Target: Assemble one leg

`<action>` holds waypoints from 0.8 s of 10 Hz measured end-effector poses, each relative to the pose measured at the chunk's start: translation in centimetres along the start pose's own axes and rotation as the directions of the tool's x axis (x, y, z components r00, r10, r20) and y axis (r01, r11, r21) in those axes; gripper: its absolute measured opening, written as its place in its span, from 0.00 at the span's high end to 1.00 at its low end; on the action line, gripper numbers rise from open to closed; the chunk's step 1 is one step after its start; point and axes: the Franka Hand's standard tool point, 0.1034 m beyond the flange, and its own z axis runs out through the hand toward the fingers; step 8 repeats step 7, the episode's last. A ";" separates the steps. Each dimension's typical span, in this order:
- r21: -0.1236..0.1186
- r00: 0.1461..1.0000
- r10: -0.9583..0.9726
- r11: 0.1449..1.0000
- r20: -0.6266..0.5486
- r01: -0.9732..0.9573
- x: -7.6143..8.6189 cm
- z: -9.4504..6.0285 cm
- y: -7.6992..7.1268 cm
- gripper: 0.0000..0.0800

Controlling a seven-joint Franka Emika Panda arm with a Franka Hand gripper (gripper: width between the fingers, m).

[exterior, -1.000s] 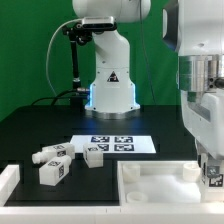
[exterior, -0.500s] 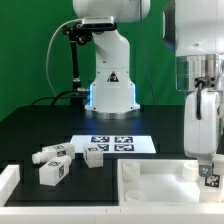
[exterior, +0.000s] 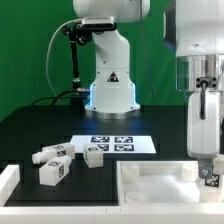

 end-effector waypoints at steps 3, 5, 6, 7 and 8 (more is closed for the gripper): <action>0.067 0.995 -0.071 0.996 0.074 0.067 -1.1 -6.4 -1.8 0.20; 0.072 0.995 -0.072 0.995 0.074 0.066 -1.1 -6.5 -2.0 0.19; 0.071 0.995 -0.072 0.995 0.074 0.067 -1.1 -6.5 -2.0 0.19; 0.071 0.995 -0.072 0.995 0.074 0.067 -1.1 -6.5 -2.0 0.19; 0.071 0.995 -0.072 0.995 0.074 0.067 -1.1 -6.5 -2.0 0.19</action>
Offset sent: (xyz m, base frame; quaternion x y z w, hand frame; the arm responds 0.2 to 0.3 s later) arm 0.0130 -0.0075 0.0390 0.0129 -0.0165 0.0027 0.9998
